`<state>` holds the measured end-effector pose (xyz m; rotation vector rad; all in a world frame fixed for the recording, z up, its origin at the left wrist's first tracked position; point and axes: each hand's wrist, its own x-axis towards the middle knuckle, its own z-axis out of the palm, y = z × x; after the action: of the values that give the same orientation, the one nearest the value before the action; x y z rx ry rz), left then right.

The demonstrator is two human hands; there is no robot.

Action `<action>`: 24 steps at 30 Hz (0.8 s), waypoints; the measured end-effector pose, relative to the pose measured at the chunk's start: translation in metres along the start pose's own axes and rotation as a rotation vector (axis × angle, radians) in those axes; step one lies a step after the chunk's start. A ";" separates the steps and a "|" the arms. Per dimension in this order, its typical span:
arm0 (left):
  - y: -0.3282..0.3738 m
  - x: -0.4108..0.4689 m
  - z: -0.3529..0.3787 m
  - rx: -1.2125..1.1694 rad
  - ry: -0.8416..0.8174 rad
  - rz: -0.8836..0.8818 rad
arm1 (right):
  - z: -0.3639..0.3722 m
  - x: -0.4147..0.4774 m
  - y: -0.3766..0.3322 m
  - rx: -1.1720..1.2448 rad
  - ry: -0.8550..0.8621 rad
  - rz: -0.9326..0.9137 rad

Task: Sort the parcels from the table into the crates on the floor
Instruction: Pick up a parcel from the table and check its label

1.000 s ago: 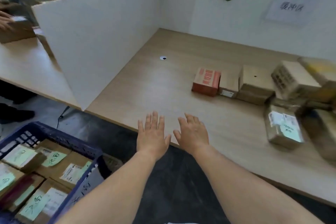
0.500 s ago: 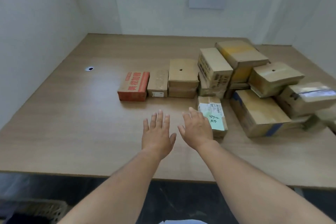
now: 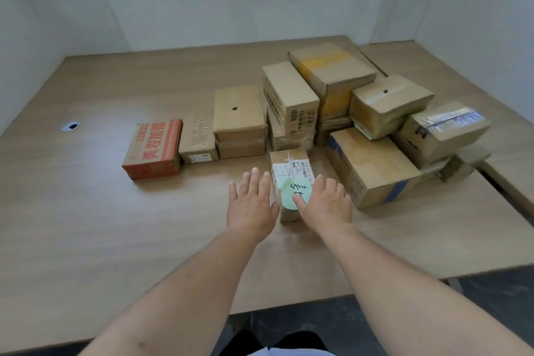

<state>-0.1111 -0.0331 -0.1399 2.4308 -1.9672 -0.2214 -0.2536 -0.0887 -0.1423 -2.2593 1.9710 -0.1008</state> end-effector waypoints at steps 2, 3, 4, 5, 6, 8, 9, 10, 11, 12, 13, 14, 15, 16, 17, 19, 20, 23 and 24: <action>0.000 0.008 0.000 -0.011 -0.010 0.007 | 0.003 0.005 -0.001 -0.004 -0.017 0.023; -0.001 0.013 -0.001 -0.021 -0.015 0.007 | 0.004 0.008 -0.001 -0.004 -0.025 0.029; -0.001 0.017 -0.001 -0.035 -0.021 0.003 | 0.004 0.011 -0.002 -0.001 -0.036 0.035; -0.002 0.020 -0.001 -0.053 -0.028 -0.003 | 0.005 0.014 -0.002 0.006 -0.053 0.043; -0.002 0.024 0.000 -0.074 -0.035 -0.012 | 0.005 0.017 -0.002 0.014 -0.078 0.052; -0.004 0.029 0.001 -0.124 -0.053 -0.032 | 0.006 0.022 -0.004 0.032 -0.140 0.067; -0.004 0.032 0.001 -0.156 -0.066 -0.041 | 0.006 0.024 -0.006 0.055 -0.168 0.075; -0.005 0.034 0.002 -0.194 -0.080 -0.053 | 0.006 0.026 -0.009 0.094 -0.192 0.081; -0.005 0.036 0.003 -0.239 -0.095 -0.068 | 0.005 0.027 -0.012 0.146 -0.216 0.084; -0.006 0.039 0.003 -0.286 -0.109 -0.087 | 0.005 0.029 -0.015 0.202 -0.241 0.078; -0.008 0.041 0.003 -0.336 -0.113 -0.113 | 0.005 0.030 -0.019 0.253 -0.268 0.056; -0.010 0.042 0.003 -0.381 -0.100 -0.145 | 0.005 0.032 -0.022 0.295 -0.299 0.017; -0.014 0.042 0.003 -0.415 -0.073 -0.182 | 0.005 0.033 -0.024 0.323 -0.331 -0.029; -0.018 0.042 0.002 -0.426 -0.039 -0.218 | 0.004 0.034 -0.027 0.335 -0.362 -0.076; -0.022 0.041 0.001 -0.415 -0.008 -0.252 | 0.003 0.035 -0.030 0.336 -0.388 -0.117; -0.032 0.037 -0.001 -0.370 0.027 -0.312 | 0.001 0.037 -0.035 0.315 -0.424 -0.186; -0.037 0.035 -0.001 -0.351 0.028 -0.340 | 0.000 0.037 -0.038 0.302 -0.427 -0.203; -0.048 0.028 -0.001 -0.333 -0.011 -0.405 | 0.000 0.035 -0.046 0.247 -0.367 -0.119; -0.050 0.026 -0.001 -0.350 -0.032 -0.414 | -0.001 0.034 -0.047 0.221 -0.342 -0.046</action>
<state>-0.0575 -0.0475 -0.1465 2.5632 -1.2723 -0.5562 -0.2026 -0.1158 -0.1359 -2.0254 1.6471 0.0575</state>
